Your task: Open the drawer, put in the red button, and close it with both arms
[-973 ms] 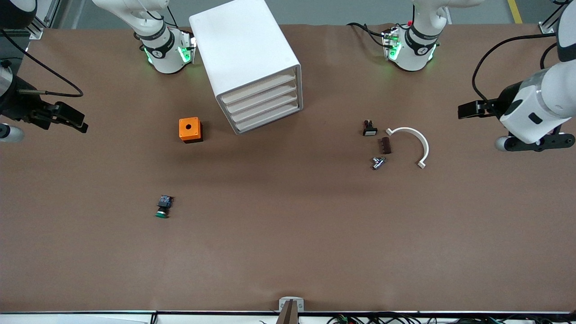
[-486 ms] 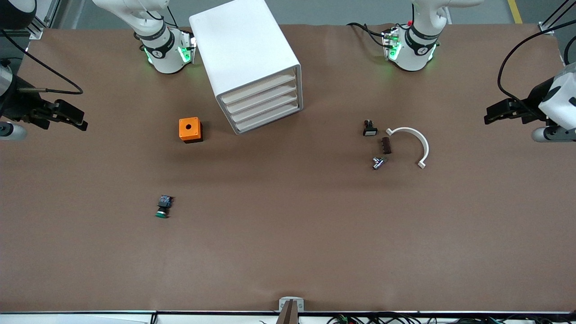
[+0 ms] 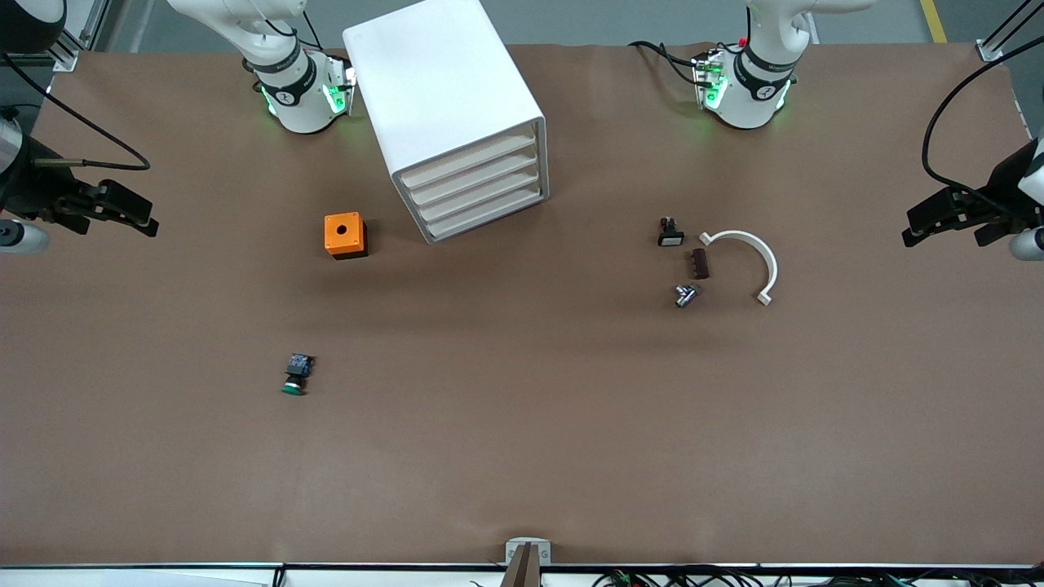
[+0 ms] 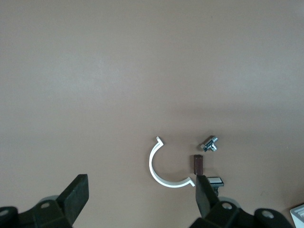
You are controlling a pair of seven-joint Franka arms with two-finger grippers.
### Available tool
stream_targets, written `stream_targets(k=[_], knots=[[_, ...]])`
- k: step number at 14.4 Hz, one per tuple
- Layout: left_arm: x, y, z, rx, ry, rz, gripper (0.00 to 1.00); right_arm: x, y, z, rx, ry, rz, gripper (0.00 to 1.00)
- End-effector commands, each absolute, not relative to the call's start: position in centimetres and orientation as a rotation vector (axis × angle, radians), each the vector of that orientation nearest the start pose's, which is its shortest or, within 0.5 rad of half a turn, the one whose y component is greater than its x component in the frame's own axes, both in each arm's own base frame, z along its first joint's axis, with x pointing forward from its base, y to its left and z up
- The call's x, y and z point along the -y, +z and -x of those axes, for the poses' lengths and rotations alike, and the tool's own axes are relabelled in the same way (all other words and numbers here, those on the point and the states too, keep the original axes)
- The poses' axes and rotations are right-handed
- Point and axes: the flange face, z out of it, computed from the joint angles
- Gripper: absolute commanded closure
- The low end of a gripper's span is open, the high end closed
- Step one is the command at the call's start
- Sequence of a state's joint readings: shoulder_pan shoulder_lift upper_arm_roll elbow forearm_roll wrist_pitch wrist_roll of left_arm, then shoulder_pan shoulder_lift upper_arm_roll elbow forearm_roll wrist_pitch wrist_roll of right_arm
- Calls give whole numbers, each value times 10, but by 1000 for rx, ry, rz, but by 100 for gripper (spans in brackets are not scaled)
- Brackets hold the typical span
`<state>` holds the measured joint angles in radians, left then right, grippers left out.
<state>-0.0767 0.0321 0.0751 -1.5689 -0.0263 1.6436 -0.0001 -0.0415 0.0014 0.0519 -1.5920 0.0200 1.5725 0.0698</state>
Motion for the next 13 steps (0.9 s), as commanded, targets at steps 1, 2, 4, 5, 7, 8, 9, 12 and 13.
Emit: stream_targets(k=[1,2,4,5,7,8,9,12,13], knots=[[3,620,-578,-26,-102,3154,1,-4,617,-546,-70,8,3108,0],[4,627,-579,-21,-126,3155,1,-4,617,-547,-68,1,3107,0],[13,631,-580,-33,-140,3157,1,-4,617,-547,-66,-1,3107,0],[14,632,-580,-30,-143,3159,1,-3,618,-547,-71,-8,3107,0],[16,632,-580,-35,-143,3161,1,-2,618,-549,-36,-26,3103,0],[17,629,-581,-37,-135,3160,1,3,618,-549,-36,-29,3102,0],[18,629,-581,-40,-135,3160,1,3,618,-549,-36,-29,3102,0],[18,629,-581,-40,-135,3161,1,4,617,-549,-36,-24,3102,0],[23,633,-579,-54,-143,3163,1,4,617,-549,-36,-24,3102,0]])
